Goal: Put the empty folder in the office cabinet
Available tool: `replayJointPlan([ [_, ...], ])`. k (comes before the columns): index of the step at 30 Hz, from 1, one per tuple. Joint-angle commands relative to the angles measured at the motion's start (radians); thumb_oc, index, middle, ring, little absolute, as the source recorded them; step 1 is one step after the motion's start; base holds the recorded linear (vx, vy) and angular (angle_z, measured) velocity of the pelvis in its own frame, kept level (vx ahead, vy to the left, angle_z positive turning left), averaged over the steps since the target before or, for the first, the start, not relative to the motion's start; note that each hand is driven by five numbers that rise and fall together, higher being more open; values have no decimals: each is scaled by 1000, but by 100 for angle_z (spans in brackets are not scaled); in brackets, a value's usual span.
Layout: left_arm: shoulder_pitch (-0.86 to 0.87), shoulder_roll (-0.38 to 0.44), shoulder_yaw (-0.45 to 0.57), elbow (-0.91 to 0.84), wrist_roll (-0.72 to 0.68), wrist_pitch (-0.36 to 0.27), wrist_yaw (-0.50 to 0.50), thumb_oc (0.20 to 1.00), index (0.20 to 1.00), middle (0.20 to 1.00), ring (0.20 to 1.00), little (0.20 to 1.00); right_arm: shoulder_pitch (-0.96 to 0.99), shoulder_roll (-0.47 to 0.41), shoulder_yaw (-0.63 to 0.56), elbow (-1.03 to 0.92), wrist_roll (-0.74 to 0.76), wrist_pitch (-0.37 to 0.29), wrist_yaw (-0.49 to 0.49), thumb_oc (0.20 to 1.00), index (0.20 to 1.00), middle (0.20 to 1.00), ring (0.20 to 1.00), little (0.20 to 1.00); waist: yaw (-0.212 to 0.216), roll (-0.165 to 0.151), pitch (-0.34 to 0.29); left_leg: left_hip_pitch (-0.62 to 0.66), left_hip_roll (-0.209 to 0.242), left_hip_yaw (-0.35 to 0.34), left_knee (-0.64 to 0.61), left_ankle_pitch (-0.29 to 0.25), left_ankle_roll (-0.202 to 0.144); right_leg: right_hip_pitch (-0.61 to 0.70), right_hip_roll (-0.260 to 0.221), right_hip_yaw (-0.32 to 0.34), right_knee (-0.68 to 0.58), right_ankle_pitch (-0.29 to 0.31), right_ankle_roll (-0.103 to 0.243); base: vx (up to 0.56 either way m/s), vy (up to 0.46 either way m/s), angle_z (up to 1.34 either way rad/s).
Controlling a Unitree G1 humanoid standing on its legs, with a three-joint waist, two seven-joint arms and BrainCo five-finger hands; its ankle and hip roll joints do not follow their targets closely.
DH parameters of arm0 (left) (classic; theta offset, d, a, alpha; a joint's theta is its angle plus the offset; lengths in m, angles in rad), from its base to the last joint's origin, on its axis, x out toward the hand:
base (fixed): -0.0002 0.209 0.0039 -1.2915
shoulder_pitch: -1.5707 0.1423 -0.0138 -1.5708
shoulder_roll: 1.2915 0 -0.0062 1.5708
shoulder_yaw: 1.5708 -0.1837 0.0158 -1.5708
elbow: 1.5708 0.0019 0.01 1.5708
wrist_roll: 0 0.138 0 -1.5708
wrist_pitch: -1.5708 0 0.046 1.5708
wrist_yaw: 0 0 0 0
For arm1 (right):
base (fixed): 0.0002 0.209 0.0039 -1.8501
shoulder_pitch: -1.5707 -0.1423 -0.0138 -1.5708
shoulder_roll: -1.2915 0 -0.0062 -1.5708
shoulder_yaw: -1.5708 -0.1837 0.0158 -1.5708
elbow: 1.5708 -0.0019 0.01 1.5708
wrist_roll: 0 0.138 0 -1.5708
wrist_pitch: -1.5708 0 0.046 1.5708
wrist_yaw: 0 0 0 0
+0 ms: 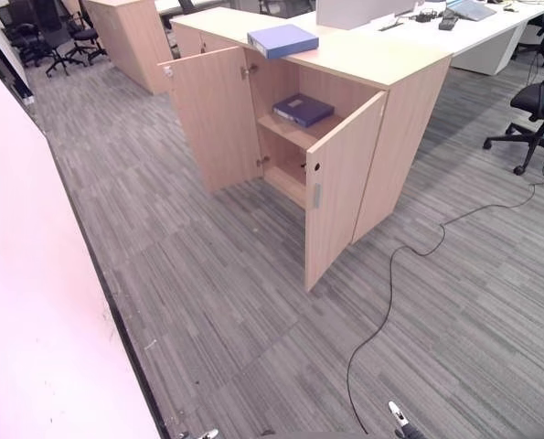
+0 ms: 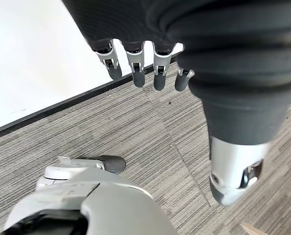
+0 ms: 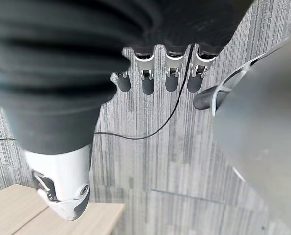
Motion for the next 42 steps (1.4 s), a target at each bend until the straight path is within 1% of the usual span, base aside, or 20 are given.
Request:
replayJointPlan([
  [1,-28,14,26,38,4,-16,1,1000,1000,1000,1000,1000,-47,22,3,43,20,-21,6,1000,1000,1000,1000,1000,15,-53,11,-18,-64,13,-54,21,-36,143,-23,-18,-90,61,89,0,0,0],
  [5,-28,17,28,37,3,-19,8,1000,1000,1000,1000,1000,-46,24,5,45,19,-22,5,1000,1000,1000,1000,1000,16,-53,11,-17,-64,14,-54,20,-36,144,-22,-18,-91,60,89,0,0,0],
  [9,-40,29,41,3,-18,-41,36,1000,1000,1000,1000,1000,-48,25,2,43,23,-30,-2,1000,1000,1000,1000,1000,21,-57,12,-16,-65,10,-54,21,-36,146,-22,-23,-89,59,89,0,0,0],
  [14,-38,28,52,6,-37,-43,39,1000,1000,1000,1000,1000,-48,27,-2,49,27,-31,-3,1000,1000,1000,1000,1000,23,-59,12,-17,-65,8,-54,21,-36,146,-23,-25,-90,58,89,0,0,0],
  [18,-36,27,52,11,-39,-42,33,1000,1000,1000,1000,1000,-48,26,-5,53,29,-31,-2,1000,1000,1000,1000,1000,23,-59,11,-17,-66,8,-54,20,-36,145,-23,-25,-90,58,89,0,0,0],
  [22,-33,18,35,20,-27,-31,-5,1000,1000,1000,1000,1000,-45,23,-2,52,23,-27,8,1000,1000,1000,1000,1000,19,-56,10,-17,-65,10,-54,20,-36,145,-22,-21,-91,59,89,0,0,0],
  [25,-31,13,32,25,-27,-27,-14,1000,1000,1000,1000,1000,-46,23,-1,52,21,-24,13,1000,1000,1000,1000,1000,17,-55,11,-17,-64,12,-54,20,-36,146,-21,-20,-92,59,88,0,0,0],
  [36,-19,11,48,42,-45,-17,-30,1000,1000,1000,1000,1000,-41,23,-2,53,18,-21,19,1000,1000,1000,1000,1000,16,-54,10,-17,-65,10,-54,20,-35,145,-21,-17,-91,59,87,0,0,0],
  [42,-20,14,47,42,-42,-15,-27,1000,1000,1000,1000,1000,-43,20,8,53,-8,-23,12,1000,1000,1000,1000,1000,17,-55,11,-18,-65,8,-54,21,-34,144,-20,-20,-88,58,86,0,0,0],
])
